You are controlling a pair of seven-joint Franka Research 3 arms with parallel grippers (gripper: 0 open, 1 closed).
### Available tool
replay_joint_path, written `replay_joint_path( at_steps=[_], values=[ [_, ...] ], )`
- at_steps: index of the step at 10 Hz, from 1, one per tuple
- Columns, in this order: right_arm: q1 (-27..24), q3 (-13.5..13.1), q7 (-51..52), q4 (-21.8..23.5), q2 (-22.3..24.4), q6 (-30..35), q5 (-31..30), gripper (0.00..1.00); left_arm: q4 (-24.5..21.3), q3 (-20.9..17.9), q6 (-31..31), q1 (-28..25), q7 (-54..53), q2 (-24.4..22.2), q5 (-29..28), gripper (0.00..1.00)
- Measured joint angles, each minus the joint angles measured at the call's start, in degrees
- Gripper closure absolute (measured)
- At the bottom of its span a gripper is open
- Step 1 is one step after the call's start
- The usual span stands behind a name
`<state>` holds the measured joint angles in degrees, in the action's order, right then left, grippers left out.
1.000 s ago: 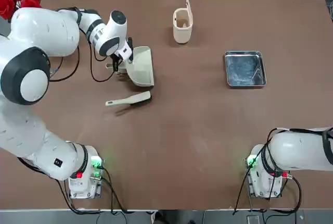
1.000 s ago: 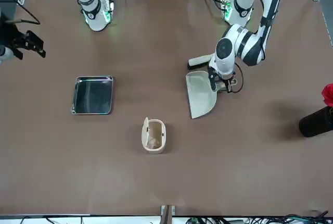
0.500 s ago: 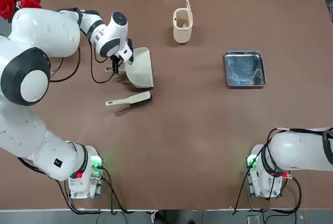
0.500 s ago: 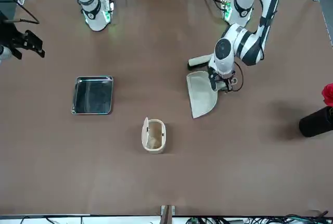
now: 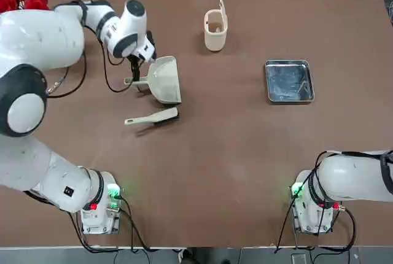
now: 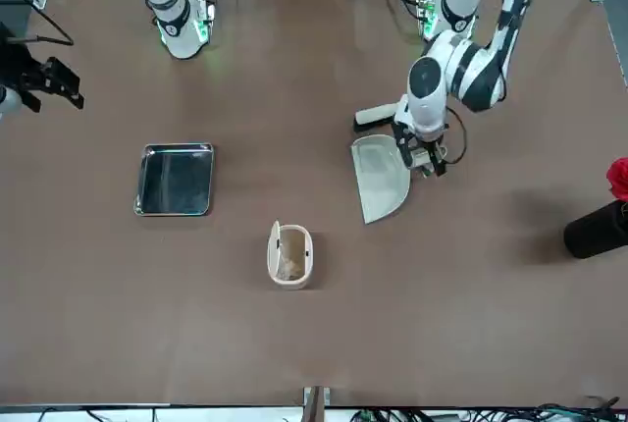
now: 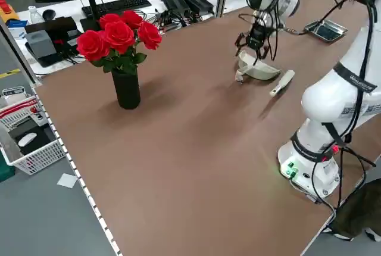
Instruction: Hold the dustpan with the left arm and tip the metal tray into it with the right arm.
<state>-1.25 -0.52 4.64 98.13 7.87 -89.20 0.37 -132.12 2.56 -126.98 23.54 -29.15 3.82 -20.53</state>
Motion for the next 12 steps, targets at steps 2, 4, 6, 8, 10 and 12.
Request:
replay_joint_path(
  at_steps=[2,4,6,8,10,12],
  values=[
    [-0.01,0.00,0.00,-0.01,0.00,0.00,-0.01,0.00,1.35,-0.13,0.34,-5.57,-0.23,-5.15,1.20,0.01],
    [-0.01,-0.03,0.00,-0.03,0.00,-0.02,-0.04,0.00,2.97,-0.24,1.19,-10.21,0.24,-9.41,1.89,0.01],
    [-0.04,-0.10,0.00,-0.07,0.00,-0.02,-0.16,0.00,5.06,-0.69,2.81,-12.04,0.97,-13.19,4.33,0.01],
    [-0.05,-0.11,0.00,-0.09,0.00,-0.03,-0.50,0.00,7.59,-3.58,10.52,-12.39,6.86,-16.42,9.38,0.01],
    [-0.05,-0.12,0.00,-0.10,0.00,-0.11,-0.58,0.00,13.31,-8.23,18.49,-12.77,13.98,-17.13,14.60,0.01],
    [-0.05,-0.12,0.00,-0.10,0.00,-0.13,-0.60,0.00,25.30,-9.15,27.56,-14.50,18.02,-13.72,20.04,0.01]
  ],
)
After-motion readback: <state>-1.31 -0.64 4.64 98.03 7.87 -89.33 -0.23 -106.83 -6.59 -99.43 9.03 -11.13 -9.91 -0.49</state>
